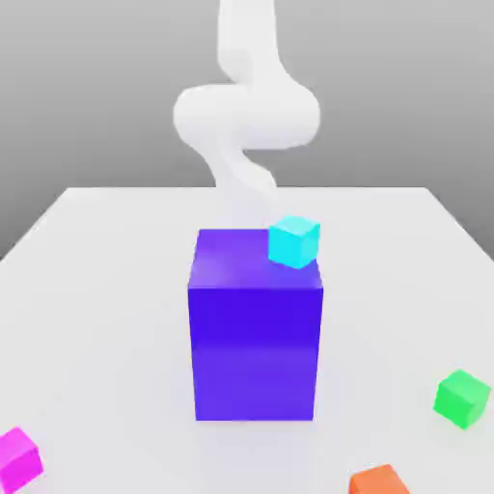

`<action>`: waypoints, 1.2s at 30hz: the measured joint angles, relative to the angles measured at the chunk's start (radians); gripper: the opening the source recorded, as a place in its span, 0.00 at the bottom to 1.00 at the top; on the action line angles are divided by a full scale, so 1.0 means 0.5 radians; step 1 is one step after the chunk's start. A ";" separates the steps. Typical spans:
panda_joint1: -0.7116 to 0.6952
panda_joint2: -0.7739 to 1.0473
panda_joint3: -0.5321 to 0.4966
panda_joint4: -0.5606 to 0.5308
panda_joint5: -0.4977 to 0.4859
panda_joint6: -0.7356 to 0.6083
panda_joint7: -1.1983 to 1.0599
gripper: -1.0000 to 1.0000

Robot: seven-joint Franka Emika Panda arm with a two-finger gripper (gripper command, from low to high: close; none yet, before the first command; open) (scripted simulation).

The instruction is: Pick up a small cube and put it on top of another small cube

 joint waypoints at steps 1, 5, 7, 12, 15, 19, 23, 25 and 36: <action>-0.009 0.079 -0.025 0.005 0.010 0.021 0.002 0.50; -0.044 0.373 -0.119 0.021 0.052 0.098 0.006 0.50; -0.063 0.518 -0.165 0.030 0.077 0.136 0.005 0.50; -0.116 0.880 -0.277 0.050 0.151 0.231 -0.006 0.50; -0.153 1.098 -0.338 0.063 0.204 0.287 -0.018 0.50; -0.246 1.390 -0.401 0.080 0.278 0.360 -0.038 0.50; -0.327 1.681 -0.437 0.098 0.344 0.434 -0.051 0.50; -0.364 1.826 -0.455 0.106 0.372 0.473 -0.054 0.50; -0.588 2.528 -0.387 0.200 0.556 0.801 -0.139 0.00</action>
